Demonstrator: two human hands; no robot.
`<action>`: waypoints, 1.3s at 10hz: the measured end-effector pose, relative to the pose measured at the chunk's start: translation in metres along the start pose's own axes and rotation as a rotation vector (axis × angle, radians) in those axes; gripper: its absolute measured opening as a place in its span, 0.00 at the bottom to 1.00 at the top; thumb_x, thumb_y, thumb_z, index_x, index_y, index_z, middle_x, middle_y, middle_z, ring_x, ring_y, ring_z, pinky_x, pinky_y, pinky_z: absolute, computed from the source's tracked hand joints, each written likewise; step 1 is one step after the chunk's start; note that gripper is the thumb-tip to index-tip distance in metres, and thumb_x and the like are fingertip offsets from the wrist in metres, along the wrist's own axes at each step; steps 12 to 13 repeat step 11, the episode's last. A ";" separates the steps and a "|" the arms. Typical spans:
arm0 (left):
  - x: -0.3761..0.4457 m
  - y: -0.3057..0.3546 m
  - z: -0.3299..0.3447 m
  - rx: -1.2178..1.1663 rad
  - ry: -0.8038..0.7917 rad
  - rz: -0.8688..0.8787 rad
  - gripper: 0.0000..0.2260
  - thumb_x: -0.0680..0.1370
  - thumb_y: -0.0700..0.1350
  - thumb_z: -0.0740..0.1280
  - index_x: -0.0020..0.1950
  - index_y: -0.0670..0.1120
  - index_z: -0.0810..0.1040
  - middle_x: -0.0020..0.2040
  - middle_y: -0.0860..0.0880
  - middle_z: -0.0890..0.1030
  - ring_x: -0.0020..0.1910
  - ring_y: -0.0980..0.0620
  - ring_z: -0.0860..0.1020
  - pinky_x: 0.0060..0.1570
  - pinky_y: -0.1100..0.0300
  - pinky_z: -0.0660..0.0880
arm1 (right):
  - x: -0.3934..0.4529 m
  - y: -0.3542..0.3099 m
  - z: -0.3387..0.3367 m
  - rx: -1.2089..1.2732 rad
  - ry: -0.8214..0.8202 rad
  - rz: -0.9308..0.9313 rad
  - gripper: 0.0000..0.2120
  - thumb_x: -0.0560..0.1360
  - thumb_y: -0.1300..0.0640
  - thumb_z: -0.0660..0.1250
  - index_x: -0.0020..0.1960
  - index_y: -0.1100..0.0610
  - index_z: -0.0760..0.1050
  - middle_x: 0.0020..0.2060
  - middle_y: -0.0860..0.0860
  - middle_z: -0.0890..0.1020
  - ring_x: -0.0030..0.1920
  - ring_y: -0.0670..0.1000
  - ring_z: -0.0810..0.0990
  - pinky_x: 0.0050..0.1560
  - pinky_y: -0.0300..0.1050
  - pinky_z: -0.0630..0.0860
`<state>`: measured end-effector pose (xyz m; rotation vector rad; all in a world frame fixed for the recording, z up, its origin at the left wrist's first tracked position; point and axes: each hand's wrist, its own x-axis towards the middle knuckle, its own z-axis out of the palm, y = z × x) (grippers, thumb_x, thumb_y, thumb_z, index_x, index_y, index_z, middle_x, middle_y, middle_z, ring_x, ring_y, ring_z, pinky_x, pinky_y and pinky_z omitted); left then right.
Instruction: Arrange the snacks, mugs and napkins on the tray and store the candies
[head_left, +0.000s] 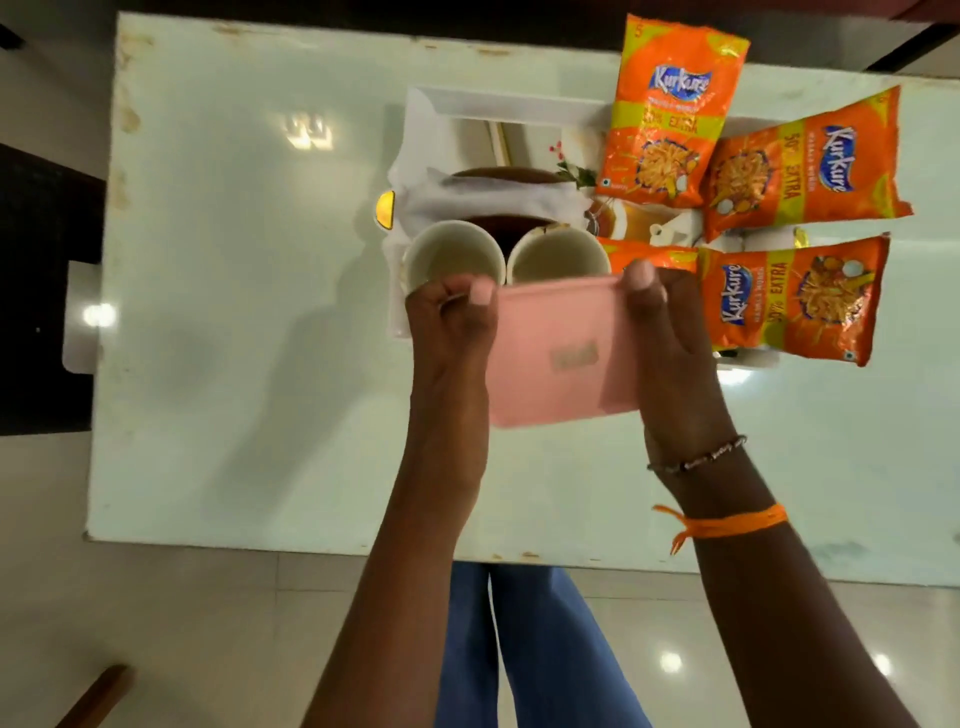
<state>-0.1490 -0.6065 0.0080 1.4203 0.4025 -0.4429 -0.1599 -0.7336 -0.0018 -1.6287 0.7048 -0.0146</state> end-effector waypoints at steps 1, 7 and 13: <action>0.031 0.025 -0.005 0.029 0.002 0.085 0.07 0.71 0.45 0.64 0.48 0.51 0.72 0.47 0.53 0.78 0.50 0.53 0.77 0.48 0.55 0.73 | 0.028 -0.022 0.011 0.115 0.061 0.075 0.09 0.77 0.49 0.57 0.42 0.51 0.64 0.43 0.52 0.72 0.46 0.50 0.73 0.47 0.57 0.74; 0.197 0.043 0.001 0.676 0.024 0.145 0.15 0.72 0.33 0.65 0.58 0.38 0.77 0.56 0.41 0.81 0.55 0.45 0.80 0.56 0.50 0.77 | 0.178 -0.008 0.048 -0.417 0.104 0.026 0.12 0.70 0.63 0.67 0.53 0.63 0.79 0.51 0.61 0.83 0.52 0.58 0.81 0.57 0.52 0.77; 0.183 0.034 0.001 0.894 0.114 0.290 0.20 0.78 0.45 0.60 0.69 0.45 0.67 0.69 0.47 0.72 0.68 0.50 0.68 0.68 0.59 0.61 | 0.159 -0.003 0.037 -0.600 0.132 -0.150 0.16 0.76 0.58 0.59 0.61 0.58 0.74 0.61 0.55 0.79 0.61 0.55 0.76 0.58 0.39 0.68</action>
